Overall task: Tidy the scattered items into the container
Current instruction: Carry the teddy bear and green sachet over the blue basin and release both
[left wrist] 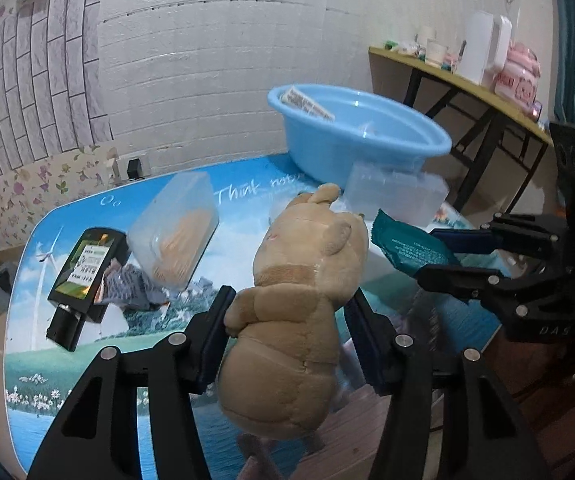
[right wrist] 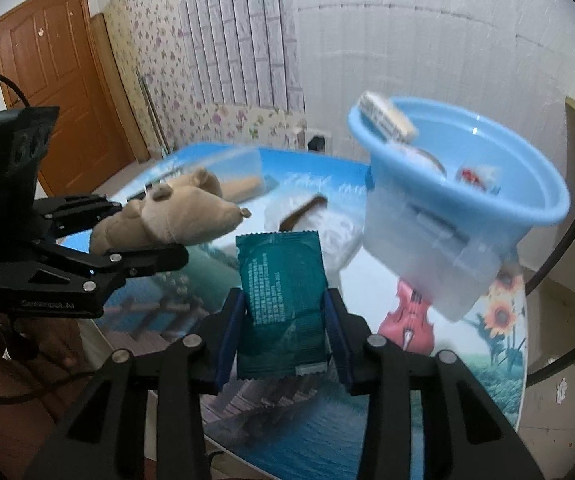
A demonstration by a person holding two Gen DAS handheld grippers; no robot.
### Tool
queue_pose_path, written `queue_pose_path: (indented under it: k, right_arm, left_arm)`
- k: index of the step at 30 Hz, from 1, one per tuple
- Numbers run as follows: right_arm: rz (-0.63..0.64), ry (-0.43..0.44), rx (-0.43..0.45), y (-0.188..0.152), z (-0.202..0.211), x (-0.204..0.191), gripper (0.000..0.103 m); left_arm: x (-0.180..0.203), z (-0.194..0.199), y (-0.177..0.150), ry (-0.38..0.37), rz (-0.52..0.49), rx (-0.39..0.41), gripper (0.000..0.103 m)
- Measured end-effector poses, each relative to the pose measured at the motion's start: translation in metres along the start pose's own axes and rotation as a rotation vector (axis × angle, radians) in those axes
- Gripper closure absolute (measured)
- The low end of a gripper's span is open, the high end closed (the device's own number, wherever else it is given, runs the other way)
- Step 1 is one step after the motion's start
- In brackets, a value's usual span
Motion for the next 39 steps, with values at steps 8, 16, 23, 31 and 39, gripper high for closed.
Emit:
queue_pose_path:
  k: [8,16,23,31,39]
  right_arm:
    - [-0.039,-0.035,0.109,0.025,0.029,0.029,0.064]
    - [-0.101,-0.077,0.178,0.053,0.039,0.071,0.064]
    - [-0.166,-0.107,0.179,0.066,0.026,0.110,0.064]
    - [-0.194,-0.118,0.173,0.070,0.013,0.135,0.063]
    - [-0.223,-0.125,0.137,0.070,-0.004,0.150,0.062]
  left_arm:
    - [0.014,0.003,0.047,-0.002,-0.022,0.062,0.048]
    - [0.045,-0.019,0.095,-0.021,-0.082,0.058,0.048]
    - [0.062,-0.046,0.124,-0.034,-0.097,0.049,0.048]
    - [0.073,-0.079,0.143,-0.016,-0.145,0.023,0.048]
    - [0.076,-0.090,0.158,-0.002,-0.153,0.029,0.044]
Point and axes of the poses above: each gripper's, at about its wrist camera, not at the fingertips, and z roughly against the way its jaws point, x to its right, y to its top, the point moved 7 cm from there along -z, roughly the way its jaws point, and after that the axes turned 5 degrees about -x, right-handed, at the moved point
